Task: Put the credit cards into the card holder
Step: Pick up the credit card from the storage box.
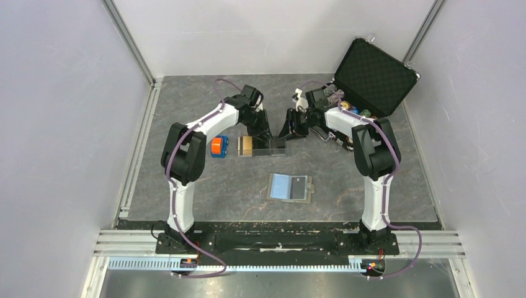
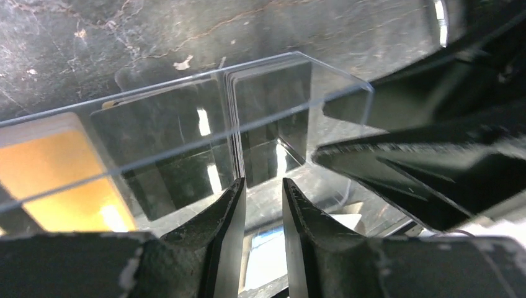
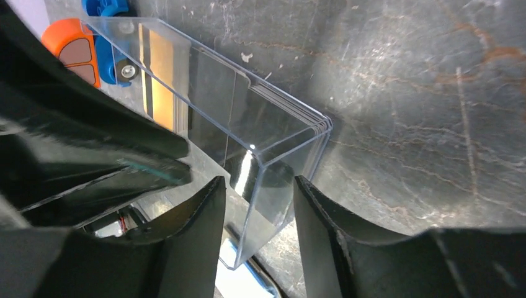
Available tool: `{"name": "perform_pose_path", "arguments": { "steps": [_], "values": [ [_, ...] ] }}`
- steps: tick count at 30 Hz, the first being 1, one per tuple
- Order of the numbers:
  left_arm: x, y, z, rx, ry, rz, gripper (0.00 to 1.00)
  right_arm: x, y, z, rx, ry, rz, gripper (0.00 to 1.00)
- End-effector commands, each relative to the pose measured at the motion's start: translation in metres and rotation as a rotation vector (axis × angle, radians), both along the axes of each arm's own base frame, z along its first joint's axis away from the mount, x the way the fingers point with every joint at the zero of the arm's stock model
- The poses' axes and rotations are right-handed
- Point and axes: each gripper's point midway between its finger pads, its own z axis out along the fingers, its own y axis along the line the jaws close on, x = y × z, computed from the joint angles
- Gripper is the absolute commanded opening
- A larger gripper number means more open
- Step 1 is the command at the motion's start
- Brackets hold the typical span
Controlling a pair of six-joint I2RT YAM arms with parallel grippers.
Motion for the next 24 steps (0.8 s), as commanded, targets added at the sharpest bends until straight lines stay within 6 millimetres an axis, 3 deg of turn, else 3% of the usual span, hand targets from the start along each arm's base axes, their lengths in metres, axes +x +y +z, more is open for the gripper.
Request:
{"name": "perform_pose_path", "arguments": {
  "steps": [1,4,10,13,19,24],
  "values": [
    [0.001,0.001,-0.011,0.047,0.013,-0.046,0.34,-0.008,0.017,0.014,0.04,-0.007,0.054,0.43],
    [-0.004,0.004,-0.024,0.078,0.038,-0.06,0.33,-0.021,0.021,0.015,0.054,0.012,0.071,0.37],
    [-0.019,0.012,-0.047,0.165,0.068,-0.088,0.33,-0.045,0.024,0.011,0.087,0.042,0.079,0.35],
    [-0.025,0.01,-0.05,0.175,0.072,-0.108,0.26,-0.051,0.024,0.01,0.086,0.047,0.082,0.35],
    [-0.029,-0.001,-0.043,0.165,0.046,-0.138,0.03,-0.054,0.025,0.013,0.097,0.05,0.083,0.34],
    [-0.031,-0.003,-0.033,0.16,0.023,-0.142,0.02,-0.054,0.025,0.014,0.098,0.049,0.083,0.34]
  ]
}}
